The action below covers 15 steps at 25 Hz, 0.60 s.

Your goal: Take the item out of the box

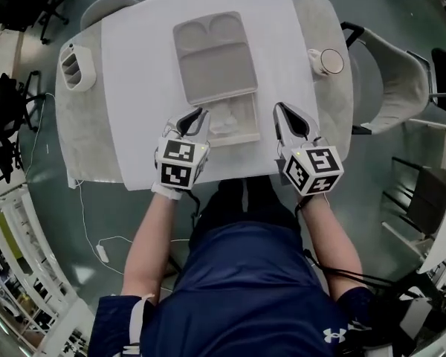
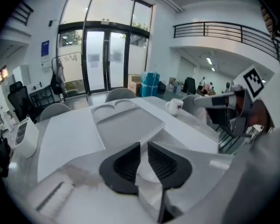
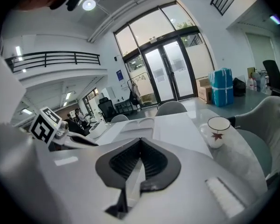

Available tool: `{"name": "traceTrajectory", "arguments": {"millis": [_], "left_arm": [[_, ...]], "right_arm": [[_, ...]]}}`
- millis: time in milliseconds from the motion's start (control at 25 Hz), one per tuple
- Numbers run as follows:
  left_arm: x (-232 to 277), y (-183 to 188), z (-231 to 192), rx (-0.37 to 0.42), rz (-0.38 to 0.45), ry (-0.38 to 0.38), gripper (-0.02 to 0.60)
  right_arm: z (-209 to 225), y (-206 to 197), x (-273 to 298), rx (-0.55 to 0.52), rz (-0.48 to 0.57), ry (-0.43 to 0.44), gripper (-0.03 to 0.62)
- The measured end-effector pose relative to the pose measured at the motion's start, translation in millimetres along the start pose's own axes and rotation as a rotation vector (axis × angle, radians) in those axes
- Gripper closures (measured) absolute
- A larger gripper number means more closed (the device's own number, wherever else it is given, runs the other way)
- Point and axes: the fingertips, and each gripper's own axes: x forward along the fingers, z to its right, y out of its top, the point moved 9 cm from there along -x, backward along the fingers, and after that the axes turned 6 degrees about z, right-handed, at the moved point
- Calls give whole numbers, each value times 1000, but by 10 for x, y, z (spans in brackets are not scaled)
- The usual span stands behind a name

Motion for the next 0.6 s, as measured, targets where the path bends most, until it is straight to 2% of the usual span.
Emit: {"name": "traceTrajectory", "arguments": {"millis": [80, 200, 320, 360, 480, 600], "left_arm": [[151, -102, 53, 38, -88, -30, 514], [372, -234, 190, 162, -210, -69, 514], [571, -273, 287, 302, -284, -59, 505], [630, -279, 304, 333, -306, -54, 484], [785, -332, 337, 363, -379, -56, 431], [897, -401, 350, 379, -436, -34, 426]], "right_arm": [[88, -25, -39, 15, 4, -17, 591], [213, -89, -98, 33, -1, -44, 591], [294, -144, -137, 51, -3, -65, 591], [313, -155, -147, 54, -2, -69, 591], [376, -172, -181, 63, 0, -82, 591], [464, -187, -235, 77, 6, -104, 591]]}}
